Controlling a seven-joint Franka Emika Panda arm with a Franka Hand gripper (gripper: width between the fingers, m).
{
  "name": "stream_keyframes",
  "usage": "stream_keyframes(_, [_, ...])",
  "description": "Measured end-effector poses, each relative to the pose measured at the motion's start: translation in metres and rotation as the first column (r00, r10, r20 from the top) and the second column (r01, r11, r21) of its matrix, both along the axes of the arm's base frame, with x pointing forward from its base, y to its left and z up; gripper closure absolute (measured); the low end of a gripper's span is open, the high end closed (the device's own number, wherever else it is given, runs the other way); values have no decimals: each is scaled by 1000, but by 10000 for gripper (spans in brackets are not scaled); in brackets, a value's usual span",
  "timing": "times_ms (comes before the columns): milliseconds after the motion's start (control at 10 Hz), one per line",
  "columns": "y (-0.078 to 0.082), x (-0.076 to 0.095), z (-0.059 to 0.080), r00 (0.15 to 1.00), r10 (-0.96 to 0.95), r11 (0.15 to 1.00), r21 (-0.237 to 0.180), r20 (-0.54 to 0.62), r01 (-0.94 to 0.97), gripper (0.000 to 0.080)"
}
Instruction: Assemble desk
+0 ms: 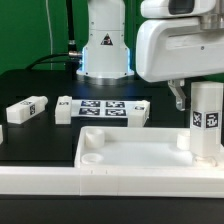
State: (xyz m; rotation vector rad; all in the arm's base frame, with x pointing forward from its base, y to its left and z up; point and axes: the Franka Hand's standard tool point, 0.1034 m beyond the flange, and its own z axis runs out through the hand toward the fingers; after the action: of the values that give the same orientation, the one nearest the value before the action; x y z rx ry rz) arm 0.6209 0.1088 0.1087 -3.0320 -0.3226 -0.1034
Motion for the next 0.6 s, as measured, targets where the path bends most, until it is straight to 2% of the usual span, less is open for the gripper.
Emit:
stream_keyframes(100, [0, 0, 0, 1000, -1, 1000, 0, 0, 1, 238])
stream_keyframes(200, [0, 0, 0, 1000, -1, 1000, 0, 0, 1, 452])
stream_keyframes(300, [-1, 0, 0, 1000, -1, 1000, -1, 0, 1, 452])
stream_keyframes(400, [-6, 1, -1, 1000, -7, 1000, -5, 0, 7, 498])
stream_keyframes(600, [-7, 1, -1, 999, -50, 999, 0, -5, 50, 500])
